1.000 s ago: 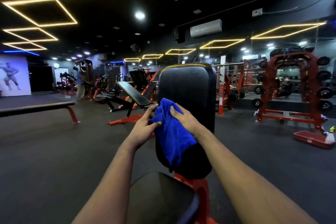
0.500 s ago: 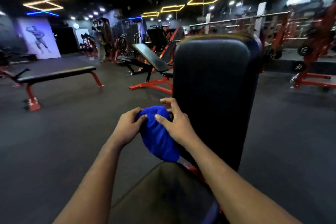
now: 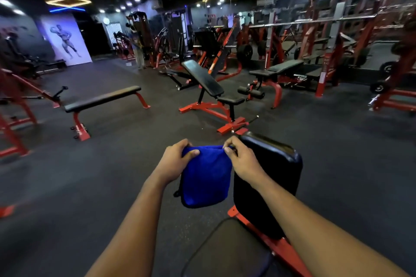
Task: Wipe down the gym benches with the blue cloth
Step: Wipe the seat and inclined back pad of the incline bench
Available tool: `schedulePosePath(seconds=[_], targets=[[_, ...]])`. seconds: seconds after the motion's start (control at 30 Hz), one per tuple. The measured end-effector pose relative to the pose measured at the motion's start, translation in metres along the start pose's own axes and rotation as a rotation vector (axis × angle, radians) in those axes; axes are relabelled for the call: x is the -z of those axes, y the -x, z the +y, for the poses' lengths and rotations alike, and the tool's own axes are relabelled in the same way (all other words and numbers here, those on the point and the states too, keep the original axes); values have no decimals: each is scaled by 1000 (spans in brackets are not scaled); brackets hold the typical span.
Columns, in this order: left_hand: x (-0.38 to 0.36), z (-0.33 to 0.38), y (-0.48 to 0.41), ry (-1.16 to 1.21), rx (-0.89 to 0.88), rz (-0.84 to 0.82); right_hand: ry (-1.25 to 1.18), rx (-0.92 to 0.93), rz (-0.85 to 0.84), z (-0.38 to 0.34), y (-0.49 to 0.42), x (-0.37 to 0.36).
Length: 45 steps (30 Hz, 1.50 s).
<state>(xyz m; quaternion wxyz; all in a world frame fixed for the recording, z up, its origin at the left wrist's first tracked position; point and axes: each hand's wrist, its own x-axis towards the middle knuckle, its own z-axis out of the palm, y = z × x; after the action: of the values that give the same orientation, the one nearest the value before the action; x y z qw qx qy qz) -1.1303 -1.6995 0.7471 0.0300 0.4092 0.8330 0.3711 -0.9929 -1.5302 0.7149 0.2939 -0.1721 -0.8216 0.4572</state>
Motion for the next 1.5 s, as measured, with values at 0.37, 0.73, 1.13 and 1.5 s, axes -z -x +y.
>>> schedulePosePath(seconds=[0.37, 0.73, 1.13, 1.5], targets=[[73, 122, 45, 100, -214, -106, 266, -106, -171, -120, 57, 101], [-5, 225, 48, 176, -315, -494, 268, -230, 138, -102, 116, 241], [-148, 371, 24, 214, -339, -322, 305, -301, 238, -40, 161, 423], [-226, 379, -118, 223, -325, -411, 226, -349, 248, 57, 37, 480]])
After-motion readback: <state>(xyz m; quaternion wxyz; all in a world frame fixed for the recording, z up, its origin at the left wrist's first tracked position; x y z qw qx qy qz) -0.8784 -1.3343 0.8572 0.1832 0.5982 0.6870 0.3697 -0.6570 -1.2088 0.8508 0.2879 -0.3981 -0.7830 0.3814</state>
